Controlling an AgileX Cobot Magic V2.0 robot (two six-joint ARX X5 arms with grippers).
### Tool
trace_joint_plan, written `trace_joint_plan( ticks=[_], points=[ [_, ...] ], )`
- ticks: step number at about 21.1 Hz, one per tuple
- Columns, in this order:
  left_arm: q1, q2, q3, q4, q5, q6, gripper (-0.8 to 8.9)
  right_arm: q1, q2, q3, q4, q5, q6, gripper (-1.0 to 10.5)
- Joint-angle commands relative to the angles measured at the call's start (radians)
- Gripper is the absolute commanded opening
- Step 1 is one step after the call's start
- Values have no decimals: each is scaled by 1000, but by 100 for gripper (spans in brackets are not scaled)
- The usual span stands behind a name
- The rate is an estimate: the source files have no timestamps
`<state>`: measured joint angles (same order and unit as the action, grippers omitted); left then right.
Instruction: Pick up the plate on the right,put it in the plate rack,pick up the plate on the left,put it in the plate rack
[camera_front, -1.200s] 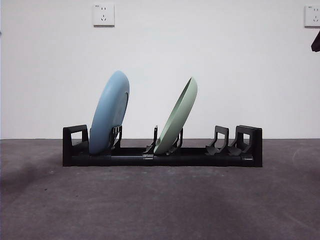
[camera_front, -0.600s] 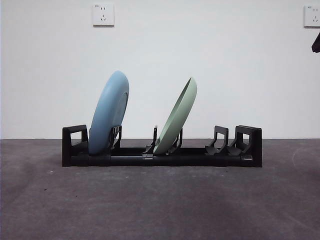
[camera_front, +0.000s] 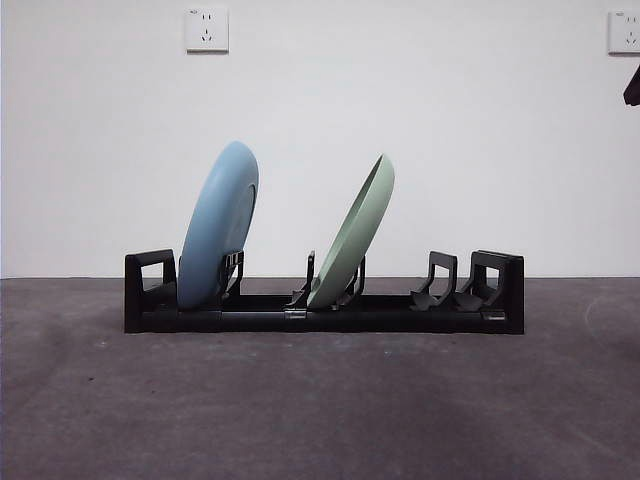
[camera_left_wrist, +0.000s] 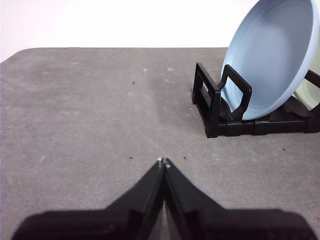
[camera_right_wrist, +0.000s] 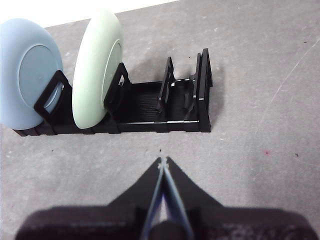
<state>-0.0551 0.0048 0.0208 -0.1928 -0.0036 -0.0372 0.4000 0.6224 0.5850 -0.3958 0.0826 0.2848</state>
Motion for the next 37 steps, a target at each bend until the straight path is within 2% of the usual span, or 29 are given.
trace_joint_plan(
  ticks=[1, 12, 13, 16, 18, 20, 22, 26, 30, 37],
  points=[
    [3, -2, -16, 5, 6, 5, -3, 0, -1, -6, 5, 3, 10, 1],
    [3, -2, -16, 5, 6, 5, -3, 0, -1, -6, -1, 3, 10, 1],
    [3, -2, -16, 5, 6, 5, -3, 0, -2, -6, -3, 3, -19, 1],
    [3, -2, -16, 5, 6, 5, -3, -23, -78, -8, 0, 29, -180, 1],
    [3, -2, -16, 5, 6, 5, -3, -66, -152, -31, 43, 20, -233, 1],
    [3, -2, -16, 5, 6, 5, -3, -133, -239, -101, 129, 11, -235, 1],
    [3, -2, -16, 5, 6, 5, -3, -194, -334, -210, 230, -33, -260, 1],
    [3, -2, -16, 5, 6, 5, -3, -277, -488, -401, 317, -32, -251, 1],
    [3, -2, -16, 5, 6, 5, -3, -290, -563, -490, 317, -32, -249, 1],
    [3, -2, -16, 5, 6, 5, -3, -289, -589, -560, 317, -32, -248, 1]
  ],
)
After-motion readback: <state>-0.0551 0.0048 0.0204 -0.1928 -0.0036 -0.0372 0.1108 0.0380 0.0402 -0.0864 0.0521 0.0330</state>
